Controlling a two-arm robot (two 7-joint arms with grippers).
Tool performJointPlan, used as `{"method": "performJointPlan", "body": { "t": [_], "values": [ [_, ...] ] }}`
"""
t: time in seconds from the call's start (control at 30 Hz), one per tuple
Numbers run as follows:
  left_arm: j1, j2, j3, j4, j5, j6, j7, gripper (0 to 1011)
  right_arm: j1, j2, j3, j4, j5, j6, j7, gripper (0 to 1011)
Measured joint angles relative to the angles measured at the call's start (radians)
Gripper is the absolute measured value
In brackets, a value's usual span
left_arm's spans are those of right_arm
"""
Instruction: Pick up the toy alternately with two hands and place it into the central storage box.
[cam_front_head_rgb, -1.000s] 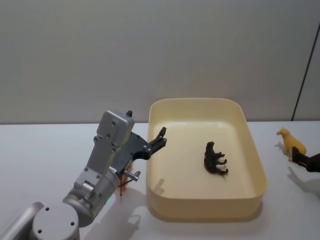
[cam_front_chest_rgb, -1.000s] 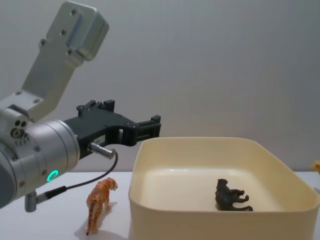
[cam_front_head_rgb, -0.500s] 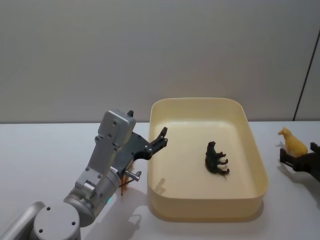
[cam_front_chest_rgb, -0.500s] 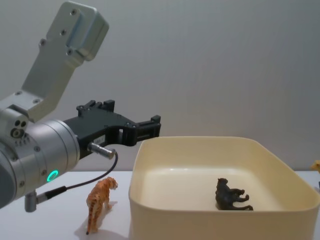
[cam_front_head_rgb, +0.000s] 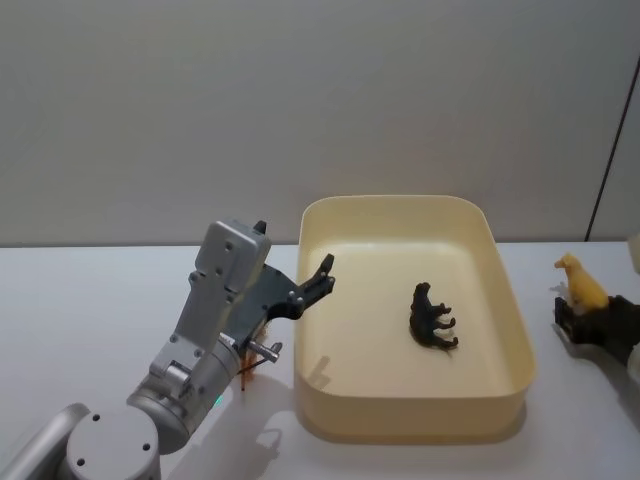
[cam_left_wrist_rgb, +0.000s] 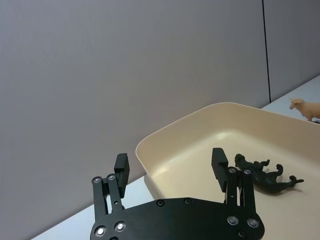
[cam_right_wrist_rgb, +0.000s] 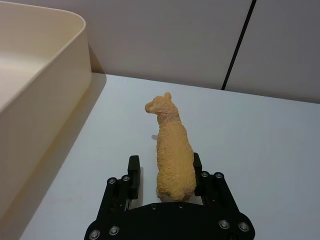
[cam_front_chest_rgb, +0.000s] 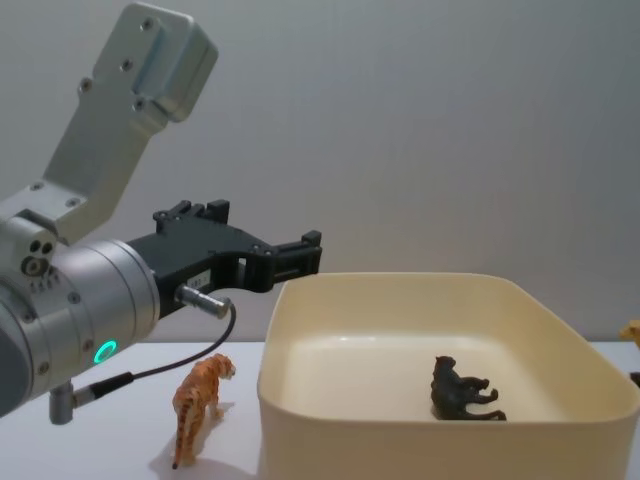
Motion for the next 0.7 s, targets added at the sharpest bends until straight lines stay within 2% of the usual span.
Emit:
{"method": "performJointPlan", "body": {
  "t": [0.17, 0.2, 0.27, 0.37, 0.7],
  "values": [
    [0.000, 0.000, 0.000, 0.000, 0.000, 0.000, 0.000, 1001, 0.006, -0.003, -0.002, 0.010, -0.002, -0.002, 0.002, 428],
    [0.000, 0.000, 0.000, 0.000, 0.000, 0.000, 0.000, 1001, 0.006, -0.003, -0.002, 0.010, -0.002, -0.003, 0.002, 428],
    [0.000, 0.000, 0.000, 0.000, 0.000, 0.000, 0.000, 1001, 0.005, -0.003, -0.002, 0.009, -0.001, -0.004, 0.002, 349],
    [0.000, 0.000, 0.000, 0.000, 0.000, 0.000, 0.000, 1001, 0.000, -0.002, -0.001, -0.001, 0.006, -0.008, 0.002, 299],
    [0.000, 0.000, 0.000, 0.000, 0.000, 0.000, 0.000, 1001, -0.021, 0.000, 0.006, -0.067, 0.042, -0.034, -0.007, 299]
  ]
}}
